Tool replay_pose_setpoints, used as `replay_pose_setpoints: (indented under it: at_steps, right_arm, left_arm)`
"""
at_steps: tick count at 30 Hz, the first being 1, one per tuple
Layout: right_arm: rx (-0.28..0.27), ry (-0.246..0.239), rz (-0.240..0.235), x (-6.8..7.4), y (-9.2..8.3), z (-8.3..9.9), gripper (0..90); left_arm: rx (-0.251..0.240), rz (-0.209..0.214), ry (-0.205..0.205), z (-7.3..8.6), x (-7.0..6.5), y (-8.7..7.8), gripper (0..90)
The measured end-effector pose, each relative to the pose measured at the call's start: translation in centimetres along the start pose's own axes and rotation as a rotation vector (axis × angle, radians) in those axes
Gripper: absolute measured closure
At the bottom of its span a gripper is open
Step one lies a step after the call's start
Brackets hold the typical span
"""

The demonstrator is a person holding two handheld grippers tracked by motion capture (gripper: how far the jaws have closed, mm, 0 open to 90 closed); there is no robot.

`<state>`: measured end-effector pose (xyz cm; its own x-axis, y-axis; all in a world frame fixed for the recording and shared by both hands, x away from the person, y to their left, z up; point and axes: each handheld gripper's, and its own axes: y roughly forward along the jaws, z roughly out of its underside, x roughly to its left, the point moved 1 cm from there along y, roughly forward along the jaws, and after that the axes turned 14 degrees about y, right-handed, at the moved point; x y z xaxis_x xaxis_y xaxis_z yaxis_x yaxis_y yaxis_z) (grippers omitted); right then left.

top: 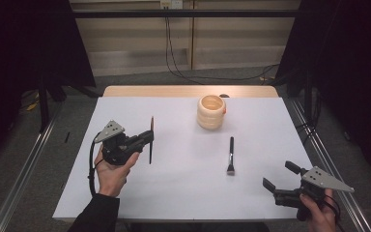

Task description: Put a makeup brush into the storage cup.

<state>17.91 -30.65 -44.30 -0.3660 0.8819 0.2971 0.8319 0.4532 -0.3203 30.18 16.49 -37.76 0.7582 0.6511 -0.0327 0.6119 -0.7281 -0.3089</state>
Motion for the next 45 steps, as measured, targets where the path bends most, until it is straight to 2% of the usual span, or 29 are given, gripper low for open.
replay_pose_setpoints:
  at_steps: [2,3,5,7,11,12,14,15,17,21,23,24,26,27,29,32,35,36,39,40,43,44,45]
  right_arm:
    - [0.001,-0.003,-0.008,0.1,0.0,0.0,0.0]
    - [0.0,-0.007,-0.017,0.1,0.0,0.0,0.0]
    - [-0.002,0.007,-0.023,0.1,-0.1,-0.1,0.0]
    - [-0.013,0.005,-0.035,0.0,-0.1,-0.2,0.0]
    - [-0.016,0.014,-0.057,0.1,-0.2,-0.3,0.1]
    - [-0.01,0.005,-0.074,0.1,-0.2,-0.3,0.0]
    - [-0.006,-0.007,-0.071,0.1,-0.1,-0.3,0.3]
    - [-0.011,-0.003,-0.077,0.1,0.0,-0.3,0.0]
    - [-0.01,-0.006,-0.075,0.1,0.0,-0.2,1.0]
    - [0.003,0.001,-0.096,0.2,0.2,-0.3,2.1]
    - [-0.003,0.015,-0.102,0.4,0.3,-0.5,2.3]
    - [-0.002,0.012,-0.109,0.5,0.3,-0.7,2.4]
    - [0.002,0.014,-0.163,1.1,0.8,-1.3,2.4]
    - [0.002,0.014,-0.163,1.1,0.8,-1.3,2.4]
    - [0.017,-0.005,-0.221,2.0,1.3,-1.8,2.3]
    - [0.023,-0.013,-0.269,2.8,1.9,-2.1,1.8]
    - [0.013,-0.013,-0.266,3.3,2.5,-2.5,3.3]
    - [0.014,0.002,-0.277,3.5,3.0,-2.8,3.4]
    - [0.01,0.006,-0.283,3.8,3.5,-3.3,6.0]
    - [0.017,0.012,-0.308,4.2,3.8,-3.8,7.5]
    - [0.012,0.014,-0.326,4.6,4.2,-4.4,7.5]
    - [0.002,0.014,-0.358,5.0,4.6,-4.9,7.5]
    - [-0.004,0.019,-0.37,5.3,4.9,-5.3,7.5]
  left_arm:
    - [-0.025,0.009,-0.004,-0.3,-0.5,-0.1,83.9]
    - [-0.016,0.014,0.015,-0.4,-0.7,-0.1,83.9]
    - [-0.036,0.028,0.01,-0.7,-1.2,-0.1,83.9]
    - [-0.036,0.04,0.028,-0.8,-1.4,-0.1,83.9]
    - [-0.04,0.05,0.027,-0.8,-1.7,-0.1,83.9]
    - [-0.048,0.061,0.025,-0.7,-1.8,0.0,83.9]
    - [-0.041,0.049,0.028,-0.7,-2.0,-0.1,83.9]
    - [-0.054,0.079,0.012,-0.7,-2.3,-0.1,83.9]
    - [-0.056,0.084,0.014,-0.8,-2.5,-0.2,83.9]
    - [-0.064,0.091,0.043,-1.2,-3.2,-0.4,83.9]
    - [-0.066,0.095,0.042,-1.4,-3.6,-0.4,83.9]
    - [-0.081,0.111,0.04,-1.4,-3.8,-0.3,83.9]
    - [-0.079,0.124,0.04,-1.4,-4.2,-0.3,83.9]
    - [-0.079,0.124,0.04,-1.4,-4.2,-0.3,83.9]
    - [-0.079,0.13,0.035,-1.2,-4.4,-0.3,83.9]
    - [-0.069,0.131,0.038,-0.8,-5.0,0.0,83.9]
    - [-0.058,0.133,0.049,-0.7,-5.3,0.2,83.9]
    - [-0.062,0.152,0.035,-0.8,-5.6,0.4,83.9]
    - [-0.068,0.171,0.026,-0.8,-5.9,0.5,83.9]
    - [-0.068,0.18,0.042,-1.0,-6.5,0.6,83.9]
    - [-0.073,0.202,0.06,-1.1,-7.0,0.7,83.9]
    - [-0.077,0.207,0.07,-1.3,-7.6,0.9,83.9]
    - [-0.077,0.207,0.07,-1.3,-7.6,0.9,83.9]
